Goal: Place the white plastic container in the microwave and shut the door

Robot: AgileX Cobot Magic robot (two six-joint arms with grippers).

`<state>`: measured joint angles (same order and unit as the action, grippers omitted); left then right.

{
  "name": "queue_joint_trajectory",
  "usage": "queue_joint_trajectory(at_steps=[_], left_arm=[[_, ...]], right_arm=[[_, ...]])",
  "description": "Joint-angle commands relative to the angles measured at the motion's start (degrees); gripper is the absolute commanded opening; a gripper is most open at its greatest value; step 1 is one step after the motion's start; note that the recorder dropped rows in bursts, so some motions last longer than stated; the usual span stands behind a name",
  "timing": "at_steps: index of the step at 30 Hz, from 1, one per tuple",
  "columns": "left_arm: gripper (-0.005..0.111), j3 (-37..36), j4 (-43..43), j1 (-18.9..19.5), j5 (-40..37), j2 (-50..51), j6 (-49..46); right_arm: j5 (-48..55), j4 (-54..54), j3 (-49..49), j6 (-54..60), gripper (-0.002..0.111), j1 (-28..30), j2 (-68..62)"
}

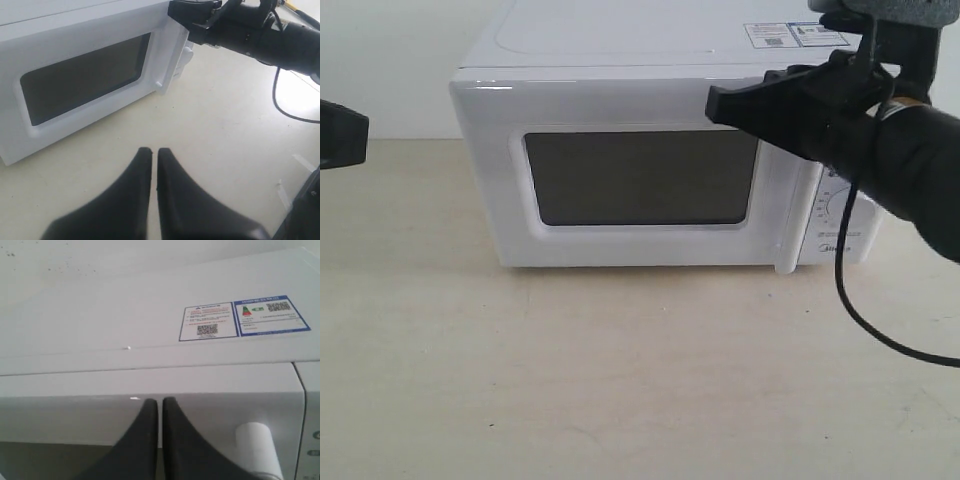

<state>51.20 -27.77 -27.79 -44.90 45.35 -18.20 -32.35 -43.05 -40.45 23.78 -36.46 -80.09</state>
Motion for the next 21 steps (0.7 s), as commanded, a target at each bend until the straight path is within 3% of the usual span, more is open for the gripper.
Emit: queue_joint_trajectory(at_steps=[1,11,21], left_arm=[[0.004,-0.25,0.62,-0.25,1.14,-0.36,0.11],[0.004,-1.01,-3.76,-0.25,1.66,-5.3,0.23],[0.004,-9.65,-7.61,-0.25,7.6,-18.3,0.83]], right_arm=[[2.96,-0.61,2.34,3.33,0.0,0.45,5.79],[11.49,-0.28,17.91,8.22,0.0,0.45,33.06],[22.3,-2.94,24.95,11.28,0.0,0.45,60.95]])
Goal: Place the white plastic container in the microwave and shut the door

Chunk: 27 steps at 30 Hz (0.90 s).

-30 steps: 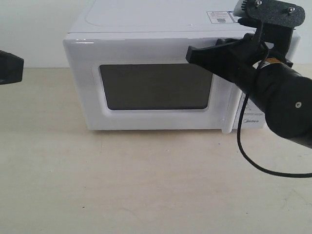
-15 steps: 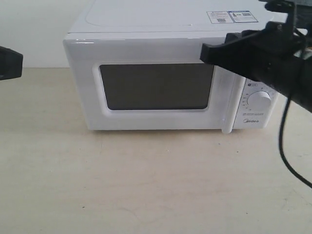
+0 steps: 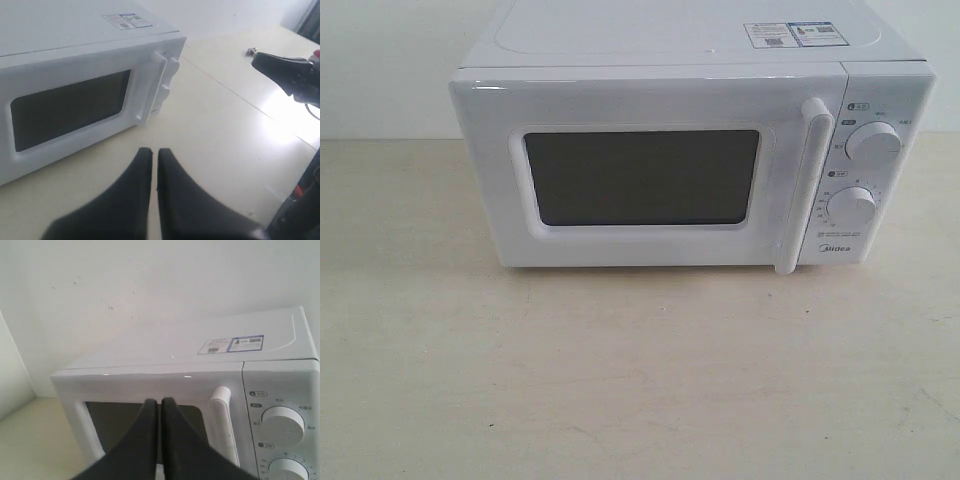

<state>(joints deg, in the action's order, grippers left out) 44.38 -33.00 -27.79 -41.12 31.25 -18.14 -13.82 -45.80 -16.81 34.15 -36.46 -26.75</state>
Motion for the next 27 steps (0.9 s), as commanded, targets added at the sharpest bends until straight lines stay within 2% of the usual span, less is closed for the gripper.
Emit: queue_joint_trajectory(at_steps=[1,4,9,12,16,18,27], left_arm=[[0.004,-3.53,-2.73,-0.25,4.94,-5.48,0.77],[0.004,-4.81,-3.69,-0.25,7.22,-8.63,0.77],[0.004,-5.86,-10.09,-0.25,6.43,-11.25,0.75],[0.004,-6.87,-10.68,-0.25,7.06,-11.83,0.5],[0.004,-8.13,-12.71,-0.25,8.0,-11.83,1.27],[0.004,-8.13,-14.6,-0.25,6.07,-11.83,1.98],[0.004,-8.13,-14.61,-0.25,4.85,-11.83,1.98]], right_arm=[[4.22,-0.18,1.47,0.91,0.0,0.45,9.36],[5.89,-0.18,1.47,0.91,0.0,0.45,12.75],[10.64,-0.18,1.47,0.91,0.0,0.45,15.31],[13.51,-0.18,1.47,0.76,0.0,0.45,15.31],[13.51,-0.18,1.47,0.76,0.0,0.45,15.31],[13.51,-0.18,1.47,0.76,0.0,0.45,15.31],[13.82,-0.18,1.47,0.59,0.0,0.45,15.31]])
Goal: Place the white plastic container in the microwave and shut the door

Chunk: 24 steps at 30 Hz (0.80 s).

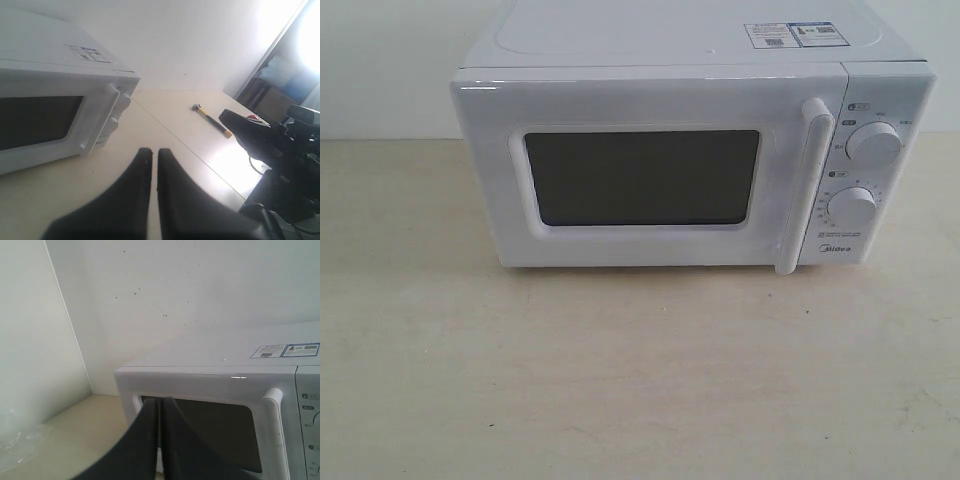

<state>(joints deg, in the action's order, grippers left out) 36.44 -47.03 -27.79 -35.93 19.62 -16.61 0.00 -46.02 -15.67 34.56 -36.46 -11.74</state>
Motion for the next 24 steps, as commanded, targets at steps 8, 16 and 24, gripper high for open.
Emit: queue_joint_trajectory(at_steps=[8,16,24], left_arm=[[0.004,-0.19,0.56,-0.25,-0.39,-0.31,-2.34],[0.004,0.06,9.31,0.24,4.33,-4.16,-7.06],[0.004,0.06,32.25,11.32,5.73,-19.62,-7.06]], right_arm=[[0.0,0.03,0.33,0.18,0.0,0.45,0.3],[0.0,0.03,0.33,0.18,0.0,0.45,0.3],[0.0,0.03,0.33,0.18,0.0,0.45,0.3]])
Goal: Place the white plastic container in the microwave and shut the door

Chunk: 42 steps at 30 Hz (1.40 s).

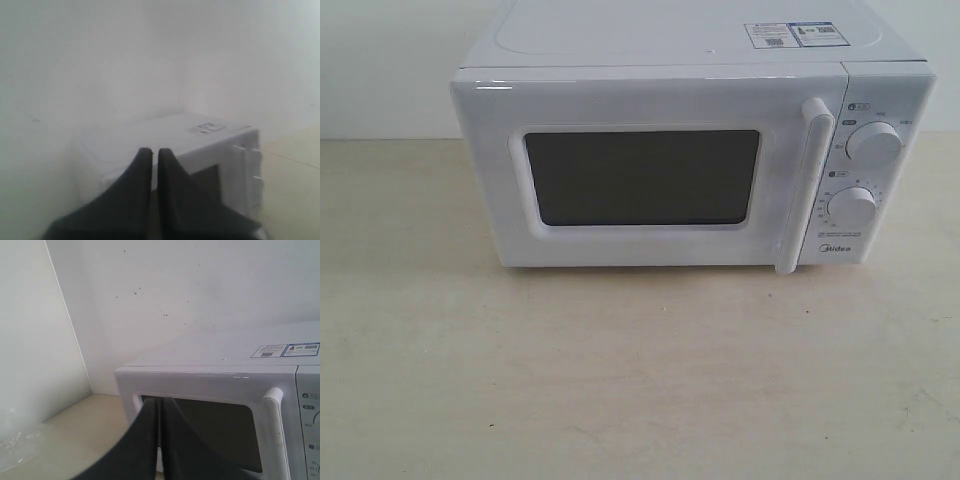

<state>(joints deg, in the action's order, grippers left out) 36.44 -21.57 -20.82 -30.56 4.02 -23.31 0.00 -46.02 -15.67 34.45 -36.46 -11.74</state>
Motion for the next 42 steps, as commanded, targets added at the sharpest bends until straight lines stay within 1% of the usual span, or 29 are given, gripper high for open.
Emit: queue_joint_trajectory(at_steps=[1,5,8,9,11,13,15,18,20,22,25,28,37,42], left_arm=[[0.004,-0.07,8.28,5.96,0.23,-4.02,-0.37],[0.004,-1.04,10.17,10.35,0.74,-4.02,-0.37],[0.004,-4.05,10.69,13.74,2.18,-4.02,-0.37],[0.004,-5.98,10.69,15.34,3.58,-4.02,-0.37],[0.004,-11.93,11.09,18.38,9.72,-4.02,-0.37],[0.004,-18.64,11.98,20.47,13.77,-4.02,-0.37],[0.004,-23.36,11.98,21.05,16.27,-4.02,-0.37],[0.004,-29.19,11.98,21.23,21.98,-4.02,0.58],[0.004,-31.84,11.98,21.4,25.38,-4.02,0.76],[0.004,-33.96,11.98,21.63,27.03,-4.02,0.76],[0.004,-36.27,11.98,22.33,27.59,-4.02,0.76],[0.004,-36.44,11.87,22.48,27.49,-4.02,0.9],[0.004,-36.44,12.36,22.48,14.51,-4.02,1.37],[0.004,-36.44,10.17,22.48,14.16,-4.02,1.48]], right_arm=[[0.0,0.03,0.33,0.29,0.0,0.45,0.3],[0.35,0.03,0.33,0.31,0.0,0.45,0.3],[0.35,0.03,0.33,0.31,0.0,0.45,0.3],[0.35,0.03,0.33,0.31,0.0,0.45,0.3],[0.35,0.03,0.33,0.31,0.0,0.45,0.3],[0.35,0.03,0.33,0.31,0.0,0.45,0.3],[0.35,0.03,0.33,0.31,0.0,0.45,0.3],[0.35,0.03,0.33,0.31,0.0,0.45,0.3],[0.35,0.03,0.33,0.31,0.0,0.45,0.3],[0.35,0.03,0.33,0.31,0.0,0.45,0.3],[0.35,0.03,0.33,0.31,0.0,0.45,0.3],[0.35,0.03,0.33,0.31,0.0,0.45,0.3],[0.0,0.03,0.33,0.18,0.0,0.45,0.3],[0.36,0.03,0.33,0.15,0.0,0.45,0.3]])
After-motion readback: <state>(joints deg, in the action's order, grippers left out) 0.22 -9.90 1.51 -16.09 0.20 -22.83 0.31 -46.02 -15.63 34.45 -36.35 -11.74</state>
